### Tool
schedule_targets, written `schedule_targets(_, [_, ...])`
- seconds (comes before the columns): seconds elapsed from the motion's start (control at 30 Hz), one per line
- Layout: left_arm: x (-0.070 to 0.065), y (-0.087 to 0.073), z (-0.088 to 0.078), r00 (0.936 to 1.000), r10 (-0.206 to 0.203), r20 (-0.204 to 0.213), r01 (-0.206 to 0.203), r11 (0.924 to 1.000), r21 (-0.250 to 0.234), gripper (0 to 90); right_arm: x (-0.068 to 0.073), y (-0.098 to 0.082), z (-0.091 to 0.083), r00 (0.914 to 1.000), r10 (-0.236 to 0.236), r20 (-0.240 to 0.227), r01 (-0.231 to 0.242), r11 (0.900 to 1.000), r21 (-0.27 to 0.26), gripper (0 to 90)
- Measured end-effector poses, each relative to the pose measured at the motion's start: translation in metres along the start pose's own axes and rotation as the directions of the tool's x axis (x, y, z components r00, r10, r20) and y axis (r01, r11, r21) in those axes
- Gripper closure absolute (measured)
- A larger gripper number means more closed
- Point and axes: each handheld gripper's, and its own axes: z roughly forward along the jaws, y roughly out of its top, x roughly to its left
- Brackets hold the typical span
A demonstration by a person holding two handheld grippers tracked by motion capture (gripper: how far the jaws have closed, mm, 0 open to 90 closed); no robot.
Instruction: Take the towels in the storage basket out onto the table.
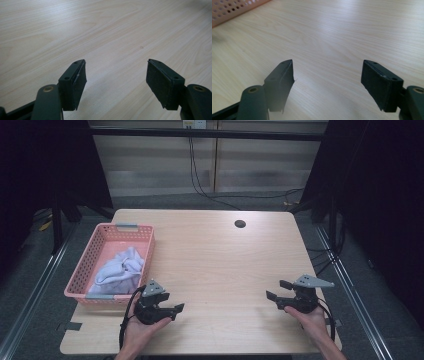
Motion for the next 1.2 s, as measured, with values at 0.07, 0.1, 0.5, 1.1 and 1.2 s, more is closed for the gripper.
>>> schedule_targets(0.07, [0.000, 0.001, 0.000, 1.0000, 0.005, 0.005, -0.005, 1.0000, -0.002, 32.3, 0.000, 0.000, -0.001, 1.0000, -0.003, -0.001, 0.003, 1.000, 0.001, 25.8])
schedule_targets(0.1, [0.000, 0.001, -0.001, 1.0000, 0.002, 0.007, -0.002, 1.0000, -0.008, 32.2, -0.001, 0.001, -0.002, 1.0000, -0.006, -0.001, 0.006, 1.000, 0.010, 25.7])
schedule_targets(0.5, [0.011, 0.008, -0.055, 0.9990, 0.021, -0.039, -0.024, 0.9962, -0.083, 25.0, 0.007, -0.002, -0.006, 0.9984, -0.021, -0.052, 0.023, 0.999, 0.032, 22.7])
schedule_targets(1.1, [0.102, 0.021, -0.127, 0.9776, -0.105, -0.182, 0.087, 0.9908, -0.104, 18.1, 0.011, -0.002, 0.003, 0.9972, -0.017, -0.073, 0.023, 0.997, 0.078, 19.3])
schedule_targets(1.2, [0.126, 0.027, -0.126, 0.9755, -0.116, -0.187, 0.104, 0.9919, -0.073, 15.9, 0.011, -0.002, 0.004, 0.9955, -0.020, -0.092, 0.028, 0.996, 0.087, 21.9])
